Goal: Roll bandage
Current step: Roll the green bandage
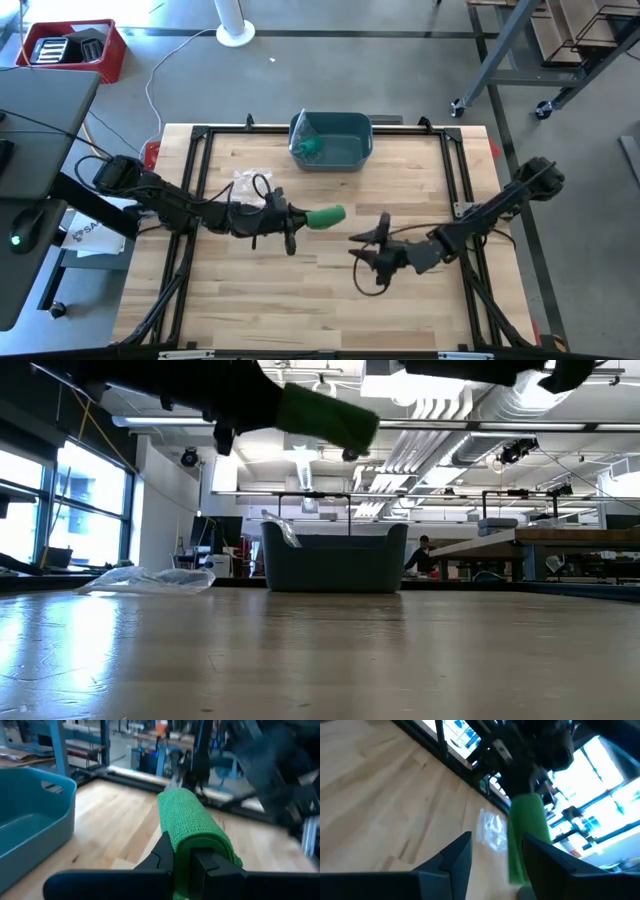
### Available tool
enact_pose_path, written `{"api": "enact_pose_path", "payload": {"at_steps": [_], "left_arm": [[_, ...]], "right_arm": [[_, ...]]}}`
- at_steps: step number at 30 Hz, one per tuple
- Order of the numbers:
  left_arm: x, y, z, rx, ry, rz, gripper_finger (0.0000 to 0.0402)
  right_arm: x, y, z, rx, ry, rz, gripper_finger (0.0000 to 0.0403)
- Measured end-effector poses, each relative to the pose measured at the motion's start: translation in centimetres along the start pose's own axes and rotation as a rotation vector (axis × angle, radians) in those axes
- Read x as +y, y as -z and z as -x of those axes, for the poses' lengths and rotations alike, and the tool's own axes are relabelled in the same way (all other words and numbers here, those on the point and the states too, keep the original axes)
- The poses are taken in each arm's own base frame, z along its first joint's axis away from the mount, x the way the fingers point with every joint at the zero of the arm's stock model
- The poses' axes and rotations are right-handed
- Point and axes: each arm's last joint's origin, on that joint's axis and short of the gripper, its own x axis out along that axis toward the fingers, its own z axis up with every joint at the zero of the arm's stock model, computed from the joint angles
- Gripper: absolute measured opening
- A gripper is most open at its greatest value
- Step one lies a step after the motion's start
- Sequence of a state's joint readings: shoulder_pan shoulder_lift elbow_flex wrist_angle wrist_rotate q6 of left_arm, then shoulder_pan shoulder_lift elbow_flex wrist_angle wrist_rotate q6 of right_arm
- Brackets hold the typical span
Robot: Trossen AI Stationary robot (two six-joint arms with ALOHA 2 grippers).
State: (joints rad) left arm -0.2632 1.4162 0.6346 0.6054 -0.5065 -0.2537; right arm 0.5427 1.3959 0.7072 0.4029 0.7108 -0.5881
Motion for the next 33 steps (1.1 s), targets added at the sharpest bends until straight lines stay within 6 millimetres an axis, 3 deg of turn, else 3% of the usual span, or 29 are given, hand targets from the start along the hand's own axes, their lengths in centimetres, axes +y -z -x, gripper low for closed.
{"api": "enact_pose_path", "payload": {"at_steps": [7, 14, 21, 29, 33], "left_arm": [[-0.1, -1.3, 0.0, -0.113, 0.058, 0.076, 0.0009], [-0.3, -1.5, 0.0, -0.123, 0.081, 0.105, 0.001], [-0.3, -1.5, 0.0, -0.12, 0.087, 0.099, 0.001], [-0.3, -1.4, 0.0, -0.118, 0.086, 0.085, 0.0011], [-0.3, -1.5, 0.0, -0.121, 0.086, 0.087, 0.0011]], "right_arm": [[1.2, -3.3, -3.3, 0.076, 0.1, 0.246, 0.0145], [0.8, -4.4, -6.7, 0.202, 0.178, 0.442, 0.0113], [0.1, -4.5, -6.9, 0.212, 0.19, 0.445, 0.0087], [-0.2, -4.9, -6.6, 0.151, 0.157, 0.363, 0.0085], [-0.7, -4.0, -7.2, 0.198, 0.164, 0.328, 0.0085]]}}
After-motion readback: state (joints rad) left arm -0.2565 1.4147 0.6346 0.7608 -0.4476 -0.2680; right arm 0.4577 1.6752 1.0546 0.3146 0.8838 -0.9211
